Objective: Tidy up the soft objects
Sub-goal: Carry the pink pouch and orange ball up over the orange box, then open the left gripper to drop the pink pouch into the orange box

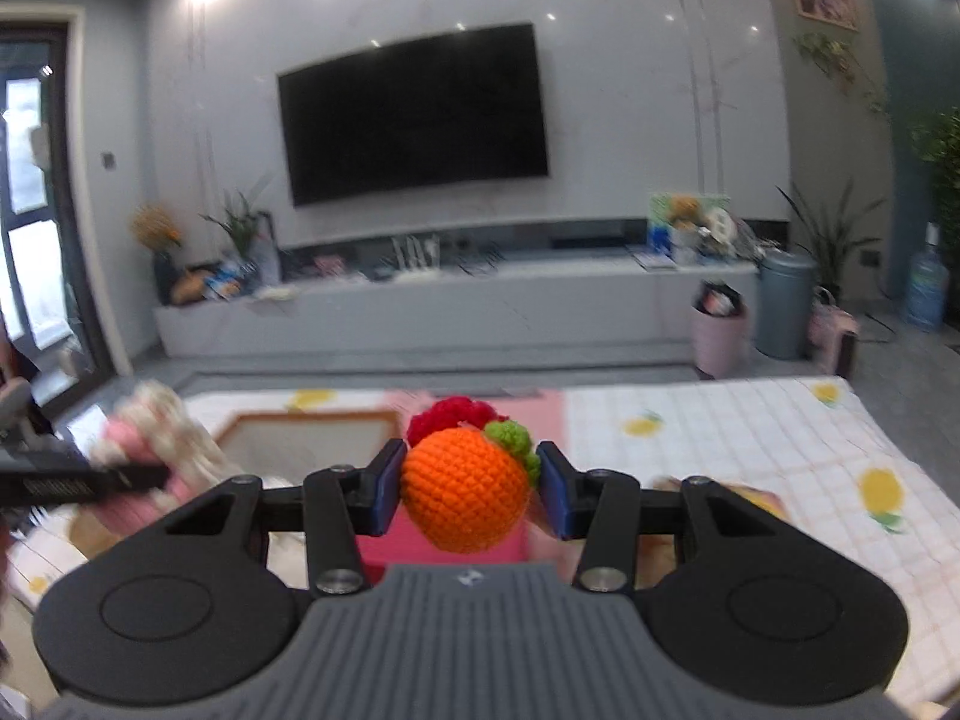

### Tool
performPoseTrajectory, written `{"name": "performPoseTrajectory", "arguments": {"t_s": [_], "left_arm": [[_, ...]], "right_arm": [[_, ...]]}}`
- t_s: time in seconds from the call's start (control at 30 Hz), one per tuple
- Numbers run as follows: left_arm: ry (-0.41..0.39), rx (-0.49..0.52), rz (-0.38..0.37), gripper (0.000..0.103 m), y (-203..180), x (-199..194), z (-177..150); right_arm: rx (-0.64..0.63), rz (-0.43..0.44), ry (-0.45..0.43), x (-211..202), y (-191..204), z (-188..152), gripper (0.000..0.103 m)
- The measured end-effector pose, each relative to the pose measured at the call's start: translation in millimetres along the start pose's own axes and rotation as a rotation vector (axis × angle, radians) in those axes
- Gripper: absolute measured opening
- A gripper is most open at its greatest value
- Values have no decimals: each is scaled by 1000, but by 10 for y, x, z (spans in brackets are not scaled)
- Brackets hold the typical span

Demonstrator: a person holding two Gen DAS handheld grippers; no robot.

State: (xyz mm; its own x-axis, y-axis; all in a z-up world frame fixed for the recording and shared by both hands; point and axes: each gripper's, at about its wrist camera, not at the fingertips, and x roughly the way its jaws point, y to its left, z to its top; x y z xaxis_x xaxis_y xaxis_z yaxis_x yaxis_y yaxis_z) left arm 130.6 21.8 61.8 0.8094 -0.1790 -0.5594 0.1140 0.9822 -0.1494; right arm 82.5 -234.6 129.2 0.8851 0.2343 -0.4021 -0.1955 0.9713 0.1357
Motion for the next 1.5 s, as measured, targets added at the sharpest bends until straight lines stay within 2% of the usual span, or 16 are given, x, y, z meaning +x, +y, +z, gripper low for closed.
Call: {"name": "performPoseTrajectory", "arguments": {"t_s": [0.07,0.17,0.3,0.47,0.57,0.67,0.77,0.87,0.97,1.07,1.1,1.13,1.23,1.4,1.5], "left_arm": [[1,-35,-12,31,132,57,-3],[14,-58,-18,31,311,145,-15],[47,-36,15,32,482,255,-134],[120,-19,25,32,587,484,-265],[144,-19,19,32,621,553,-333],[163,-33,-25,32,602,576,-360],[193,-33,-107,32,522,634,-393],[215,-45,-143,32,432,694,-451],[227,-123,-193,32,416,750,-468],[209,-155,-252,33,412,786,-463],[196,-155,-262,37,393,783,-474],[177,-158,-261,51,381,780,-489],[117,-167,-214,77,343,777,-531],[121,-125,-172,88,312,702,-493],[181,-130,-137,88,381,675,-384]], "right_arm": [[1,23,-13,62,159,51,47],[71,28,-62,181,354,45,47],[163,124,-63,475,615,34,47],[101,137,-33,892,1066,-39,47],[79,148,15,1102,1253,-145,47],[27,148,71,1259,1324,-258,47],[-10,115,98,1308,1259,-333,47],[11,92,104,1288,1138,-382,47],[25,75,95,1254,1019,-354,47],[25,50,76,1169,949,-362,47],[29,48,71,1148,930,-357,47],[35,48,67,1129,898,-353,47],[44,50,64,1122,857,-341,47],[27,47,78,1065,871,-348,47],[12,43,87,1070,901,-296,47]]}}
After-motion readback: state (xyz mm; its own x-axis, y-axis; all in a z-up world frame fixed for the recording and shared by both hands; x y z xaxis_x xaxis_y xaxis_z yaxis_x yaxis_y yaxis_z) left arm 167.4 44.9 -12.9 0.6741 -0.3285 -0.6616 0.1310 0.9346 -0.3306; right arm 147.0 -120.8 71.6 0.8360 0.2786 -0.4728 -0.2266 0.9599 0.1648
